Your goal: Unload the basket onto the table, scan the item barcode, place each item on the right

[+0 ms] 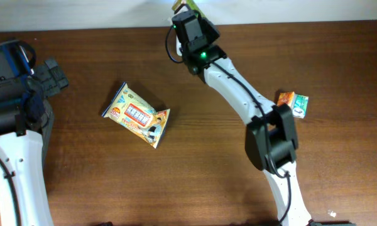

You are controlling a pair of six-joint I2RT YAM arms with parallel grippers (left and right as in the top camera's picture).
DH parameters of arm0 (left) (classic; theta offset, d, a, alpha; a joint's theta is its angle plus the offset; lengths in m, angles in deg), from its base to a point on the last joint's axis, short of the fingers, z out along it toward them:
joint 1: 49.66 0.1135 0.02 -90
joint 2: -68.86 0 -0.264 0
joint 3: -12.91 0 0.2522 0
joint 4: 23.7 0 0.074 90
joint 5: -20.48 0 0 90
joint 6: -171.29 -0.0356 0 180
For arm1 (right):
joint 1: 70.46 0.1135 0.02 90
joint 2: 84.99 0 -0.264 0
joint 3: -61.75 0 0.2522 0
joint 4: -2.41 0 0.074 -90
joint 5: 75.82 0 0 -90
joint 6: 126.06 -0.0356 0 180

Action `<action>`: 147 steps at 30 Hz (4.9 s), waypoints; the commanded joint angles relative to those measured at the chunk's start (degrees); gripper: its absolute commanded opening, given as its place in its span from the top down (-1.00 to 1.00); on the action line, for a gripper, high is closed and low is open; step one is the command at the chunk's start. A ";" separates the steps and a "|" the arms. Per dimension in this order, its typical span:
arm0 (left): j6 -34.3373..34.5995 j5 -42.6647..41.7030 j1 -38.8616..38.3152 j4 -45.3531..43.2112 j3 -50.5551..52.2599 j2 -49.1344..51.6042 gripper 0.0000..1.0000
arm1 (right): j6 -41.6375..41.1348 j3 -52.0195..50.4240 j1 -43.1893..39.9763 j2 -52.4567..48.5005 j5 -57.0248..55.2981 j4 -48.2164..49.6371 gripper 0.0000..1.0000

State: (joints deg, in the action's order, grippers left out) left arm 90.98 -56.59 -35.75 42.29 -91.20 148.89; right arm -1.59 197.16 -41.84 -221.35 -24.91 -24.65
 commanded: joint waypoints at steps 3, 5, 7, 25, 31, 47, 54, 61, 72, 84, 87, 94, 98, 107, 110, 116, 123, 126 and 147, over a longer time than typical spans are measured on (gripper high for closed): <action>-0.31 0.39 0.20 -0.07 -0.57 -0.50 -0.98 | 13.53 1.79 -3.78 -5.70 -1.44 12.72 0.92; -0.31 0.39 0.20 -0.07 -0.57 -0.50 -0.98 | 13.55 1.79 -5.29 -7.17 1.57 13.00 0.92; -0.31 0.39 0.20 -0.07 -0.57 -0.50 -0.98 | 15.17 1.79 -6.21 -8.04 4.76 13.18 0.92; -0.31 0.39 0.20 -0.07 -0.57 -0.50 -0.98 | 31.32 1.77 -5.40 -10.27 5.68 25.11 0.92; -0.31 0.39 0.20 -0.07 -0.57 -0.50 -0.98 | 20.24 1.79 -4.00 -5.73 10.45 21.29 0.92; -0.31 0.39 0.20 -0.07 -0.57 -0.50 -0.98 | -49.42 1.75 -0.57 15.87 45.90 -67.84 0.92; -0.31 0.39 0.20 -0.07 -0.57 -0.50 -0.98 | -58.93 -23.26 -22.36 15.61 32.15 -59.30 0.92; -0.31 0.39 0.20 -0.07 -0.57 -0.50 -0.98 | -46.34 -32.72 -32.09 15.67 34.56 -49.51 0.42; -0.31 0.39 0.20 -0.07 -0.57 -0.50 -0.98 | -48.81 -9.11 -14.01 11.87 66.34 -54.31 -0.97; -0.31 0.39 0.20 -0.04 -0.57 -0.50 -0.98 | -52.72 -13.79 5.09 -3.65 79.84 -29.99 -0.75; -0.31 0.39 0.20 -0.04 -0.57 -0.50 -0.98 | -52.37 -17.31 6.43 -3.65 78.99 -22.18 -0.59; -0.31 0.39 0.20 -0.04 -0.57 -0.50 -0.98 | -53.44 -22.75 6.29 -3.63 81.74 -10.29 0.88; -0.31 0.39 0.20 -0.07 -0.57 -0.50 -0.99 | -50.27 -22.58 0.90 1.49 83.27 -15.19 0.92; -0.31 0.39 0.20 -0.04 -0.57 -0.50 -0.98 | -51.28 -27.43 12.04 20.59 -8.22 -40.44 0.92; -0.31 0.39 0.20 -0.04 -0.57 -0.50 -0.98 | -51.45 -38.99 15.69 20.59 -12.55 -36.28 0.92; -0.28 0.39 0.20 -0.04 -0.57 -0.50 -0.98 | -40.00 -40.52 23.45 20.61 15.21 -29.31 -0.30; -0.31 0.39 -0.24 -0.02 -0.57 -0.50 -0.99 | -48.81 -25.20 6.86 21.79 47.45 -35.87 -0.07; -0.31 0.39 -0.24 0.00 -0.57 -0.50 -0.98 | -62.03 -25.59 -3.06 20.85 50.71 -37.27 0.58; -0.31 0.39 -0.24 0.15 -0.57 -0.50 -0.98 | -57.18 -25.97 -7.52 4.63 53.29 -24.94 0.55</action>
State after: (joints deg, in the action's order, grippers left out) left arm 90.98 -56.59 -35.77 42.58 -91.20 148.89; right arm -64.84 171.35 -51.12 -213.67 21.93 -49.61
